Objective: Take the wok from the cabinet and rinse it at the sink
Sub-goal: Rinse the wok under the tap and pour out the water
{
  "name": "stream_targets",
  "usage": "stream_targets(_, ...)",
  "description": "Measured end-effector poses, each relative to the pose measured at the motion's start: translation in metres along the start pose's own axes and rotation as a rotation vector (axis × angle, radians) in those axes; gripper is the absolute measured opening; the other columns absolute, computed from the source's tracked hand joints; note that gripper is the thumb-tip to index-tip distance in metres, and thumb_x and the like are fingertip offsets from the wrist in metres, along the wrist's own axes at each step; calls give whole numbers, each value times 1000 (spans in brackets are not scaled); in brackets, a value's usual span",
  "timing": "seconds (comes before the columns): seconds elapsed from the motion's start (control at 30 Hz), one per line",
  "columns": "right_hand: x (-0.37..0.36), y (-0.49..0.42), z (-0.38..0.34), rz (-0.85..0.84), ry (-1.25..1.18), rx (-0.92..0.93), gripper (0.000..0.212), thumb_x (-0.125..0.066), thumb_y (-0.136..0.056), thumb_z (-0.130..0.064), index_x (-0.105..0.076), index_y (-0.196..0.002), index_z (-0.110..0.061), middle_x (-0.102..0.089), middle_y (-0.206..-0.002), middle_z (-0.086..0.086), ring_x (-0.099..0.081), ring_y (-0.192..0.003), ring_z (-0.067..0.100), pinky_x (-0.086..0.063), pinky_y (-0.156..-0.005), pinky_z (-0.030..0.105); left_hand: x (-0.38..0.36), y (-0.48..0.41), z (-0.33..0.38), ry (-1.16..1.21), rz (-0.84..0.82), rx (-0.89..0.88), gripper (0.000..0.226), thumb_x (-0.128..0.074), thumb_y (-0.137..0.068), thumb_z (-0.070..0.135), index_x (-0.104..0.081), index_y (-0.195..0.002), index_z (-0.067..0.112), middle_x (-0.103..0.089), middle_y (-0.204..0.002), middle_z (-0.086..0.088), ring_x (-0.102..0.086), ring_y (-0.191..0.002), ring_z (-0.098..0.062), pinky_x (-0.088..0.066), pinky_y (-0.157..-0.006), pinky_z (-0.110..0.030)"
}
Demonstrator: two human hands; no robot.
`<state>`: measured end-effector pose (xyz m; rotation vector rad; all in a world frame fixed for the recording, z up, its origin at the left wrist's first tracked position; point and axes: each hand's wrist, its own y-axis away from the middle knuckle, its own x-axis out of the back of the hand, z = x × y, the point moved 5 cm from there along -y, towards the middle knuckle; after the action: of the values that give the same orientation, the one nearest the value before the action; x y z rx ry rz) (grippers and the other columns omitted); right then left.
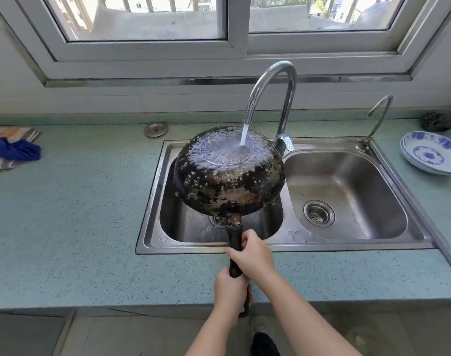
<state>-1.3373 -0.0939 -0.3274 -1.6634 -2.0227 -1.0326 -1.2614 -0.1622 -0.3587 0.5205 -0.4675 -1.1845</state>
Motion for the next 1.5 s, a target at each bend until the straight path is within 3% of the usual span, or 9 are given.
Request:
stream_targets(0.63, 0, 1, 0, -19, -11, 1, 30, -65, -72, -37, -43, -85, -20, -48, -67, -12, -55, -75, 19, -40, -62, 31, 3, 3, 2, -12, 16, 1, 12, -59, -78, 7, -53, -69, 5, -50, -33, 2, -45, -25, -17, -32, -30, -17)
stream_targets(0.87, 1, 3, -3, -24, -10, 4, 30, -65, -72, -36, -44, -87, -20, -52, -73, -9, -55, -77, 19, -37, -63, 29, 4, 3, 3, -6, 6, -3, 15, -58, -80, 6, -53, -67, 8, -52, -31, 4, -46, -26, -9, -31, -31, -14)
stream_targets(1.23, 0, 5, -6, -37, 14, 2, 29, -64, -74, -36, -43, -86, -21, -53, -76, -9, -53, -76, 18, -36, -63, 29, 7, 7, 5, -7, -6, 21, 15, -57, -81, 9, -52, -68, 7, -51, -32, 4, -45, -27, -14, -33, -31, -17)
stream_targets(1.4, 0, 6, -11, -28, -15, 11, 27, -64, -74, -33, -44, -86, -19, -56, -78, -6, -55, -77, 19, -38, -64, 29, 12, 9, 7, -54, 59, -34, 8, -60, -77, 11, -58, -69, 11, -55, -36, 1, -48, -29, -18, -38, -35, -25)
stream_targets(1.5, -2, 7, -14, -17, -32, 6, 27, -64, -73, -32, -44, -85, -19, -55, -76, -6, -53, -75, 18, -36, -63, 29, 17, 11, 9, -86, 81, -84, 10, -61, -74, 11, -57, -65, 13, -55, -34, 1, -48, -27, -15, -34, -31, -20)
